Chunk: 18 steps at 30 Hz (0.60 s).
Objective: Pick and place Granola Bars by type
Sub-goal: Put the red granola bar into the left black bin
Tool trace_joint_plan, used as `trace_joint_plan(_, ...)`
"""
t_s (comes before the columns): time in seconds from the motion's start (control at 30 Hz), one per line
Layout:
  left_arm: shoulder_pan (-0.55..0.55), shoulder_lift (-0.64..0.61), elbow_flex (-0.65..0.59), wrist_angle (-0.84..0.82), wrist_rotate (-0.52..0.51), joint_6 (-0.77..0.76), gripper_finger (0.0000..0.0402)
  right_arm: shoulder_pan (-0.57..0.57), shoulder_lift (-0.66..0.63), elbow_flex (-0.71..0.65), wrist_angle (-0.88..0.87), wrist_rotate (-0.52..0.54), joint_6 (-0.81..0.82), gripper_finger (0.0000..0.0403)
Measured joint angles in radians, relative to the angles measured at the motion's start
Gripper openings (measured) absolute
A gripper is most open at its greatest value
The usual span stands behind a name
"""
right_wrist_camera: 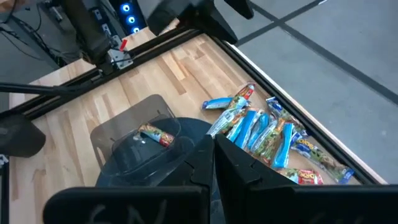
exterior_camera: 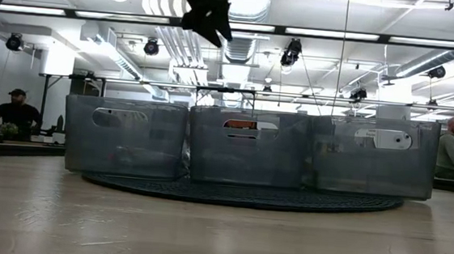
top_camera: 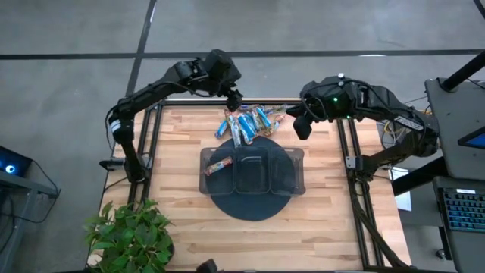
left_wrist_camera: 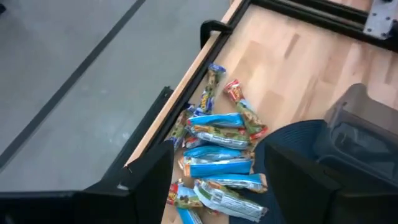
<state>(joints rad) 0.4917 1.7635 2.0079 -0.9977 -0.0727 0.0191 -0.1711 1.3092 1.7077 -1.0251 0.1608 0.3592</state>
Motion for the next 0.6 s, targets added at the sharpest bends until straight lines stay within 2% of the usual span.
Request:
trace_joint_plan(0.1, 0.009, 0.031, -0.007, 0.009, -0.051, -0.004, 0.0232, 0.0, -0.018, -0.023, 0.001, 0.0, 0.004, 0.0009)
trace_joint_plan(0.2, 0.028, 0.035, -0.061, 0.068, -0.061, -0.057, 0.0232, 0.0, -0.03, -0.041, 0.001, 0.0, 0.012, 0.0009)
trace_joint_plan(0.43, 0.078, -0.023, -0.308, 0.255, -0.086, -0.216, 0.0232, 0.001, -0.034, -0.062, 0.003, -0.001, 0.011, 0.0009)
trace_joint_plan(0.6, 0.087, -0.055, -0.45, 0.297, -0.146, -0.371, 0.0232, 0.001, -0.035, -0.075, 0.004, -0.001, 0.025, 0.0009)
